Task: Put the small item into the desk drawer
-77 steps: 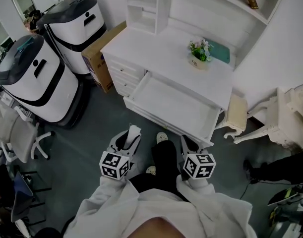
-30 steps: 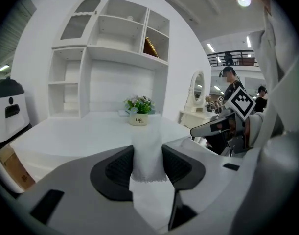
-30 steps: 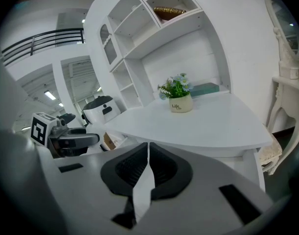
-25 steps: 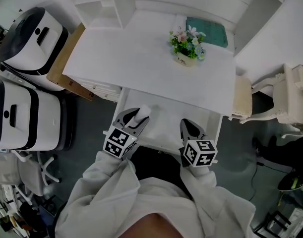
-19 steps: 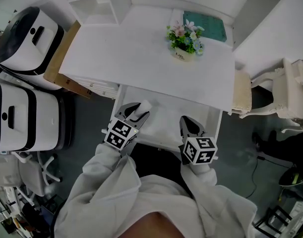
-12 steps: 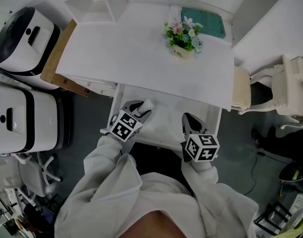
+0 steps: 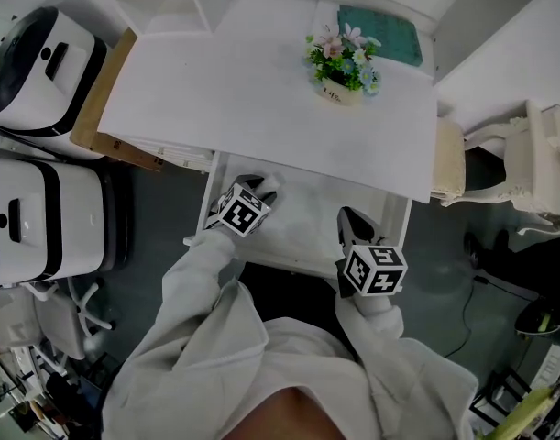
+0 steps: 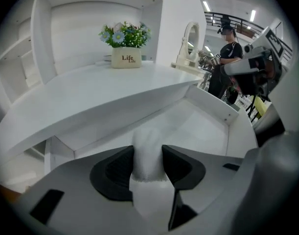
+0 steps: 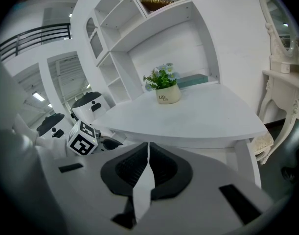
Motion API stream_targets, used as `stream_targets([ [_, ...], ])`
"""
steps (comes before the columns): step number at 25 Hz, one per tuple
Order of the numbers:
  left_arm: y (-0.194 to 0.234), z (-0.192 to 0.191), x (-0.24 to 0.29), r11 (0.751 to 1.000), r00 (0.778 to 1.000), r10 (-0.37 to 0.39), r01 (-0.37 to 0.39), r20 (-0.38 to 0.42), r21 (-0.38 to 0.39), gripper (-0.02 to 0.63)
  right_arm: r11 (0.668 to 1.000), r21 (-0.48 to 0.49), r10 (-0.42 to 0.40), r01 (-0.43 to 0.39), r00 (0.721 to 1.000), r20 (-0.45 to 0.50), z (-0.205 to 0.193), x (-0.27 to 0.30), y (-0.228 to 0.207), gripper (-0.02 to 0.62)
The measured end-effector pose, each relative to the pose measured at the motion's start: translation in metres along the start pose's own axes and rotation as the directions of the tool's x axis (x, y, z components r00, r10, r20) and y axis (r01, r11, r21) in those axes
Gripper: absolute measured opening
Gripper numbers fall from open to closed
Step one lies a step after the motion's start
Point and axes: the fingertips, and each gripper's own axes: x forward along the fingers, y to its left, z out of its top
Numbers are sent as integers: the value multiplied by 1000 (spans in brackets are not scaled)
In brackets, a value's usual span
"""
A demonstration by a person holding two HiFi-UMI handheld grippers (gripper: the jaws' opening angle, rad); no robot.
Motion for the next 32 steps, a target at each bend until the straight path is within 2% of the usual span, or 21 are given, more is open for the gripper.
stream_targets([
  [7,21,-7,19,997,998,57,-57,-14,-58,190,1000,9,-15,15,1000,-22,-6,4,-4,37],
  [14,32,-10,33,996,998,51,-54,-32,-70,190,999,6,-38,39,998,-55,-14,8,-11,37],
  [20,32,-21,41,998,996,25,-29,-84,-46,190,998,34,-54,57,995,-84,-25,7,-10,37],
  [24,36,-25,46,997,995,11,-18,-98,-77,192,997,44,-67,71,994,-84,-24,7,-11,37],
  [32,37,-25,49,996,994,37,-45,-104,-74,193,992,69,-97,102,993,-69,-29,-5,-20,37],
])
